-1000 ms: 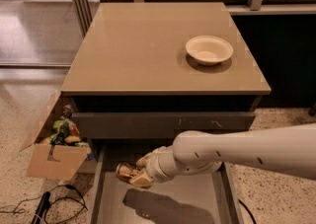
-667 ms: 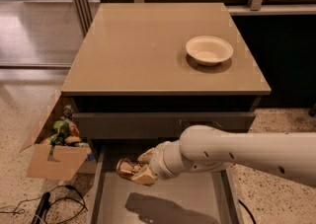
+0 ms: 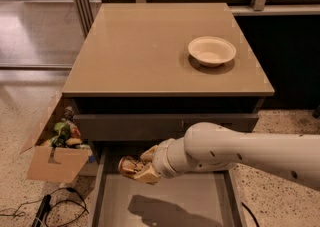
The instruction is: Pick orange can from middle drawer and place on counter
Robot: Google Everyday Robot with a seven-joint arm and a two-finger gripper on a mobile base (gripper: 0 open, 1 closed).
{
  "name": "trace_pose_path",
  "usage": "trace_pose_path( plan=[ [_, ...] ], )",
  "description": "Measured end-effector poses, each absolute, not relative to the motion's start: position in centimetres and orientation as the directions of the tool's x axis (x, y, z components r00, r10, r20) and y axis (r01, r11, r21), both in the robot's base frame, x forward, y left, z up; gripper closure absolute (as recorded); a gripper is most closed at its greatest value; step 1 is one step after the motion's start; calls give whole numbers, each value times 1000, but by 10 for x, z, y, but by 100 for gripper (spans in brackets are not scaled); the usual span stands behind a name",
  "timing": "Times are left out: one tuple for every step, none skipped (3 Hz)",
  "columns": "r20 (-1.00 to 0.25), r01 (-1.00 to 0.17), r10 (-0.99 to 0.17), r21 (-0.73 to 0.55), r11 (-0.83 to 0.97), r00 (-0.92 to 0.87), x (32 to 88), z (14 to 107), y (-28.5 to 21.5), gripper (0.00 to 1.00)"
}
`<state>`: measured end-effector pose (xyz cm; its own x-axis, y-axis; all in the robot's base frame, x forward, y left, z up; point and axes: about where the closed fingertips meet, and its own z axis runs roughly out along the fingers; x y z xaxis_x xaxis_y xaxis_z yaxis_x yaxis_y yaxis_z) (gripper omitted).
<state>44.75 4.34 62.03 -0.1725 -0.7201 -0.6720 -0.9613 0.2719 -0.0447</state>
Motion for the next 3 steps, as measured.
trace_pose_path(
  plan=[
    [-678,-958,-728,-131,254,-100,448,680,38,100],
    [-673,-936,-740,-269,226,15,441,768,30,100],
    [-650,-889,-748,-412,201,132,433,861,22,100]
  ],
)
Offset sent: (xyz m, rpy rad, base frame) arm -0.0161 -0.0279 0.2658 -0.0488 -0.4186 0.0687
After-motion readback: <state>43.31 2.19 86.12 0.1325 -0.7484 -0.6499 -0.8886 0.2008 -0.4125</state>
